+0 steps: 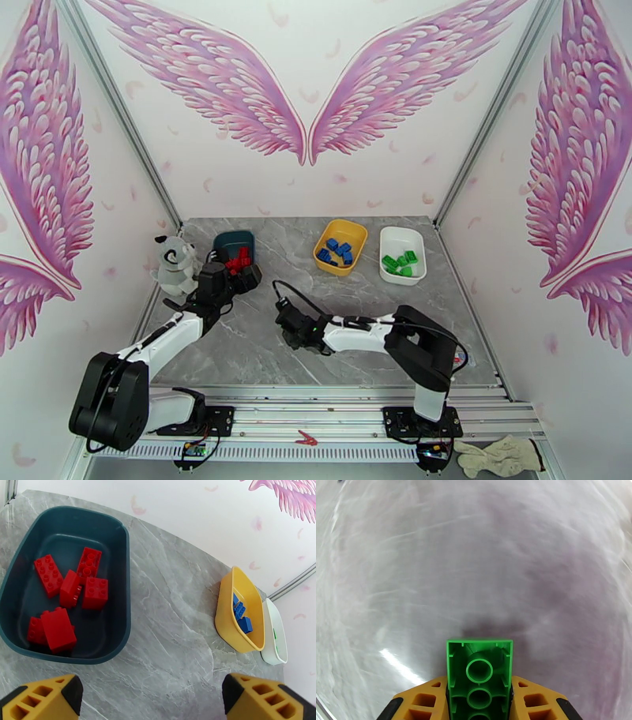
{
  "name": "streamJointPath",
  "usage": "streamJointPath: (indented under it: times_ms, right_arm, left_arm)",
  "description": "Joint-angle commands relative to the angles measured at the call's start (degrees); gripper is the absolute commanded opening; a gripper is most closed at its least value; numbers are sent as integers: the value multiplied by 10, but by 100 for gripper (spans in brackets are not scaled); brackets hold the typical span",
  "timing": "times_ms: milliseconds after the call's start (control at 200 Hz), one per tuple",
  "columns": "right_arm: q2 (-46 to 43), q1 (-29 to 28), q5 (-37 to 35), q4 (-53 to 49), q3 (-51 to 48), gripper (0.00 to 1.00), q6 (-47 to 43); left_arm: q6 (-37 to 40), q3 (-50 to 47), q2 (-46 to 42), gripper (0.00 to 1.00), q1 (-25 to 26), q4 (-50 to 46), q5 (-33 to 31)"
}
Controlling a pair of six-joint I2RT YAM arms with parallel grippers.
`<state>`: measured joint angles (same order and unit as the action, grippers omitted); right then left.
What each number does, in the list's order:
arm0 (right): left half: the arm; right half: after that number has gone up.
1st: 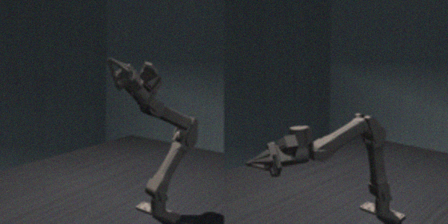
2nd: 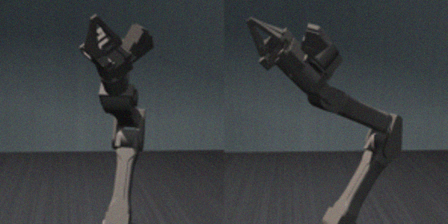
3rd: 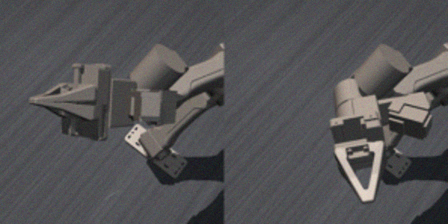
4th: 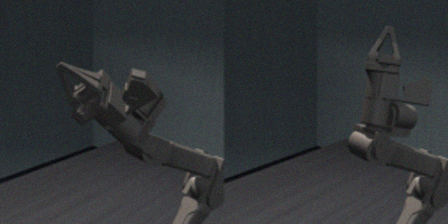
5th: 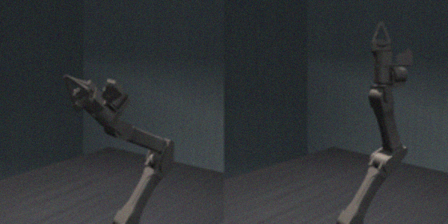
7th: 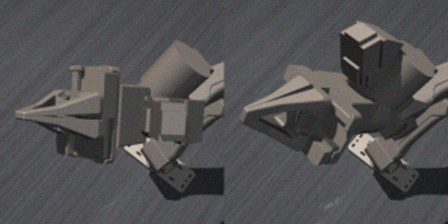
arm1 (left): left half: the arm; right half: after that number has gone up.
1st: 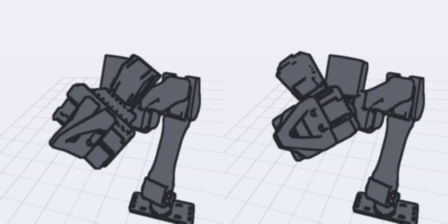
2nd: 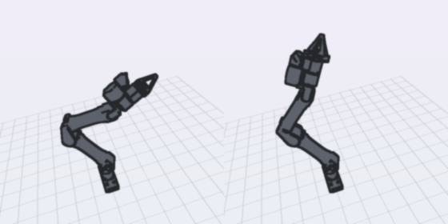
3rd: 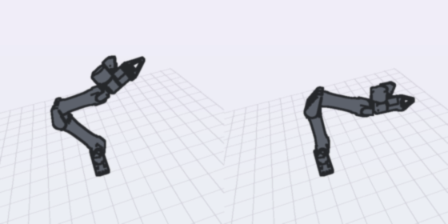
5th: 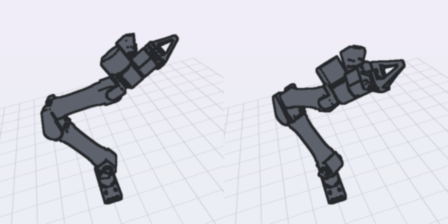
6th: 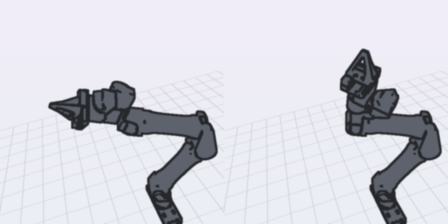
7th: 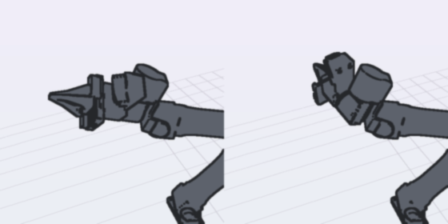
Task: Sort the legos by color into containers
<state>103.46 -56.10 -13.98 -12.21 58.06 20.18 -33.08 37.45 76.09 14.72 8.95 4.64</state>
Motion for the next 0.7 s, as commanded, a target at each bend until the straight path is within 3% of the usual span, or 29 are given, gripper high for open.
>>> streamJointPath:
  times_ms: [0, 180, 355, 695]
  right_arm:
    - [-48, 61, 31, 44, -24, 19, 42]
    - [-80, 180, 65, 42, -20, 18, 87]
    - [-101, 299, 53, 11, 13, 18, 125]
    - [-62, 438, -46, -96, 153, 21, 128]
  left_arm:
    - [12, 21, 29, 99, 37, 13, 25]
    - [85, 105, 109, 99, 154, -25, 24]
    - [164, 180, 172, 99, 264, -68, 11]
    - [234, 197, 171, 99, 346, -77, -27]
